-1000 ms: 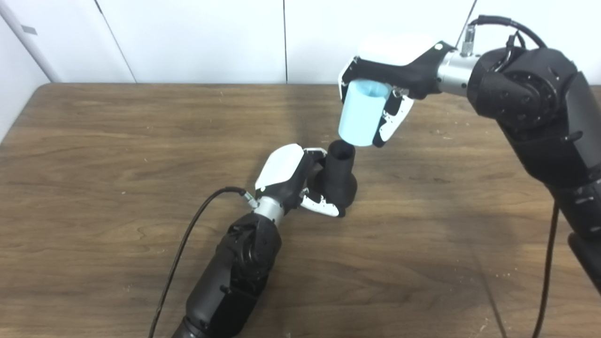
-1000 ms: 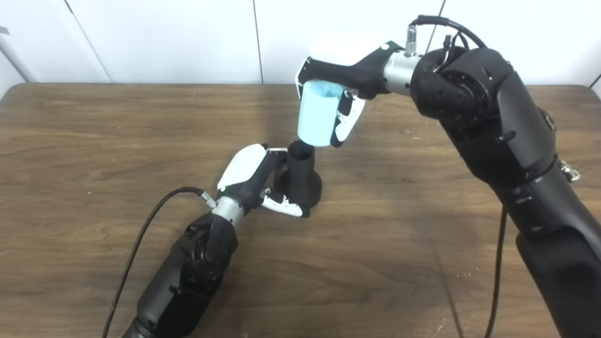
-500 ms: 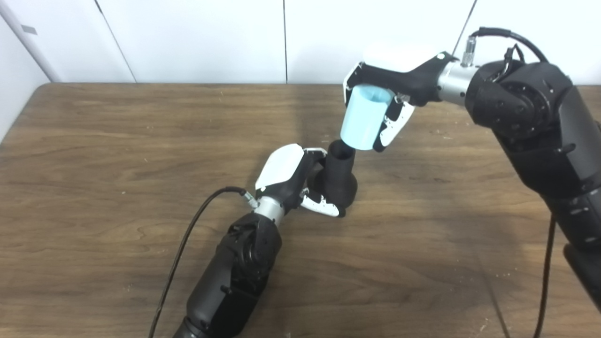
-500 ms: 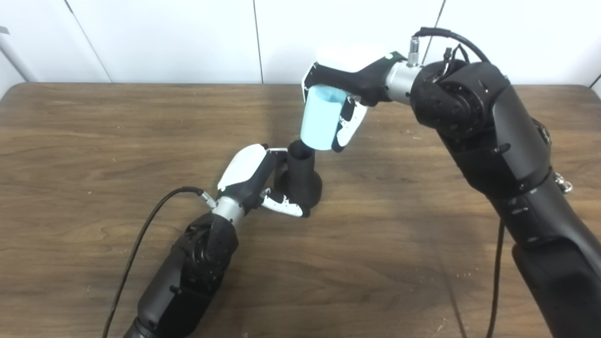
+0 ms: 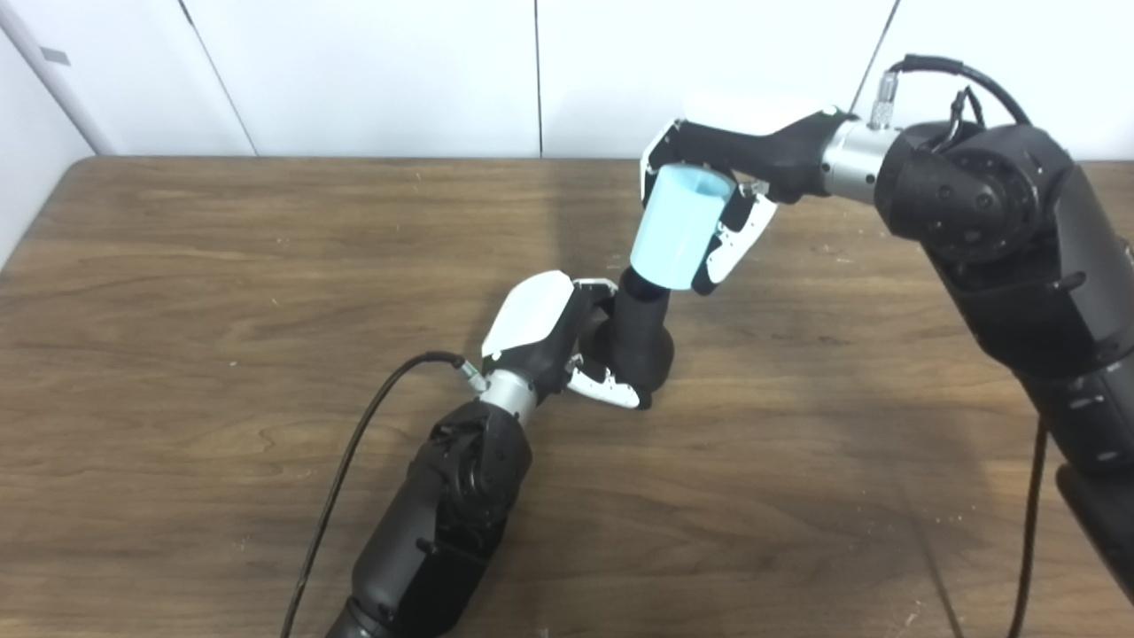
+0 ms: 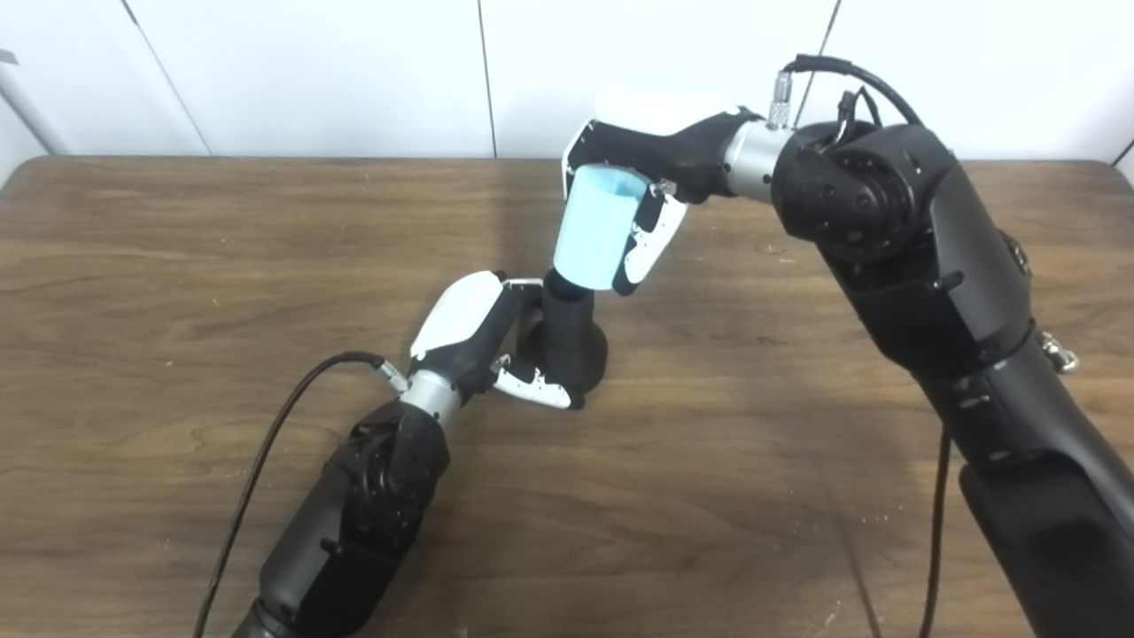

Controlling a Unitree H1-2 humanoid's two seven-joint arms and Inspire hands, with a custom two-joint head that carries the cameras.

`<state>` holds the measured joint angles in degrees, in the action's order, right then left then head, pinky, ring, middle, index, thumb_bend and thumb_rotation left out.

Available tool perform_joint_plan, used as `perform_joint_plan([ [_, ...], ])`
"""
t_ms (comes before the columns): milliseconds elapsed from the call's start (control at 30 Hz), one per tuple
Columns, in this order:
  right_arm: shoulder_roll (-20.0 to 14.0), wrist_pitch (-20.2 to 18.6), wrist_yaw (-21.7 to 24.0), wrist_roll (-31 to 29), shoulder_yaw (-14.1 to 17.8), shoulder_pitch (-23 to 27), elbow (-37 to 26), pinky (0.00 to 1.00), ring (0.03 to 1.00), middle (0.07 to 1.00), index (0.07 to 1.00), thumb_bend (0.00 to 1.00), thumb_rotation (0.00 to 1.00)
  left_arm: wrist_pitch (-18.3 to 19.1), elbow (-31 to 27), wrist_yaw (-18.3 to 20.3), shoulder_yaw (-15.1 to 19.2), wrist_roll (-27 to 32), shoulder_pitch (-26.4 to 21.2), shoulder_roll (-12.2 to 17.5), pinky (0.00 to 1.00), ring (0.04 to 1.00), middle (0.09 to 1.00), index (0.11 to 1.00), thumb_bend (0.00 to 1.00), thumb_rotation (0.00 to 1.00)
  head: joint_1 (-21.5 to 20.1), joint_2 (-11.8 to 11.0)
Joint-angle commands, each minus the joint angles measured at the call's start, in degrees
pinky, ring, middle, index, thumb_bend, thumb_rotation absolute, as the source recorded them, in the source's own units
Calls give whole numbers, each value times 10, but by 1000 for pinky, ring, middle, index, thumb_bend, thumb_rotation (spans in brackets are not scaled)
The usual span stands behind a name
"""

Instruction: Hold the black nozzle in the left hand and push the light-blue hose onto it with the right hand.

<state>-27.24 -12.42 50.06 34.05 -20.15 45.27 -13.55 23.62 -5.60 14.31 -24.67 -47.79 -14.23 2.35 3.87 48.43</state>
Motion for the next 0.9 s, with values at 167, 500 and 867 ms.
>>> perform_joint_plan([
  [167,-15,-9,-8,-4,8,24,-12,302,459,487,489,500,0,33,42,68,-7,2,39,9,1000,783,637,482,515,37,1,2],
  [500,-17,0,-7,5,-6,24,-18,312,473,474,484,501,0,33,47,63,-8,3,38,9,1000,789,649,482,516,38,2,3],
  [867,-1,-10,-5,7,-14,25,-27,330,476,466,467,502,0,33,43,70,-3,-1,38,1,1000,793,669,482,516,38,3,3],
])
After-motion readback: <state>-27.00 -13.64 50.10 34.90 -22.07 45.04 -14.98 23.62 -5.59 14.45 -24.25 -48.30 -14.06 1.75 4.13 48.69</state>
